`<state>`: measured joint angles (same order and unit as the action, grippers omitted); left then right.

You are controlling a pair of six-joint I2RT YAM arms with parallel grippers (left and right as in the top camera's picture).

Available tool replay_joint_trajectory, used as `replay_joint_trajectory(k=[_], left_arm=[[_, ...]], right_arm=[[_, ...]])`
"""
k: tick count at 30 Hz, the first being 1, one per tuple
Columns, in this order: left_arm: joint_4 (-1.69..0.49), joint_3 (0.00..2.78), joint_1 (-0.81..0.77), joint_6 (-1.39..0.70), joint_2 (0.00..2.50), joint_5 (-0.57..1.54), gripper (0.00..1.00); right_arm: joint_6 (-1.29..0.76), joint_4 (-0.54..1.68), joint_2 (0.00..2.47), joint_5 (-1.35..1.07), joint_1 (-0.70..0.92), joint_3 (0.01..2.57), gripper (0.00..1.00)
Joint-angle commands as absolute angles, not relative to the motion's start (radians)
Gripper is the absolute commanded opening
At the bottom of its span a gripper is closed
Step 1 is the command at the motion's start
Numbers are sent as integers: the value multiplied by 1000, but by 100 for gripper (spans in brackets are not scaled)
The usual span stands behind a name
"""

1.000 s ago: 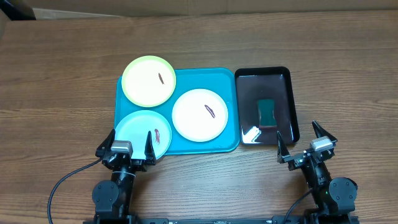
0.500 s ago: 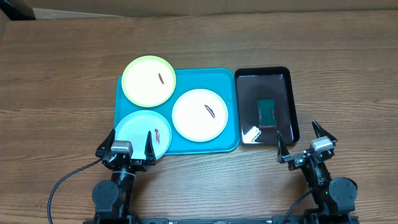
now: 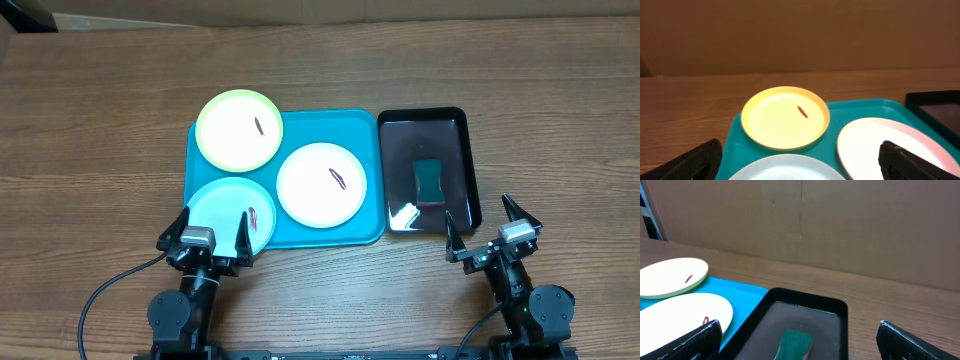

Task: Clean dirty plates on tray and stack at the side
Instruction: 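Move the left gripper over the light blue plate's edge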

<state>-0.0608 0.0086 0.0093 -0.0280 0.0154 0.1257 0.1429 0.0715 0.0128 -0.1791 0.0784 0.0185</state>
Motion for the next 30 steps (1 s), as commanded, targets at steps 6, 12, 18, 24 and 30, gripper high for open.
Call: replay_joint_trajectory(k=[6,12,18,24,30], left_arm=[[-141,148,19,-190,28,440,100],[-368,511,19,-185,216,447,100],[-846,1060,19,-81,638,555,100],[-1236,1430,19,-86,972,606,100],[-1341,1476,19,-82,1127,626,33]], right_arm=[[147,67,3,-181,71,8,100],[147,67,3,-181,71,8,100],[147,67,3,-181,71,8,100],[147,67,3,-181,71,8,100],[146,66,3,-182,71,8,100]])
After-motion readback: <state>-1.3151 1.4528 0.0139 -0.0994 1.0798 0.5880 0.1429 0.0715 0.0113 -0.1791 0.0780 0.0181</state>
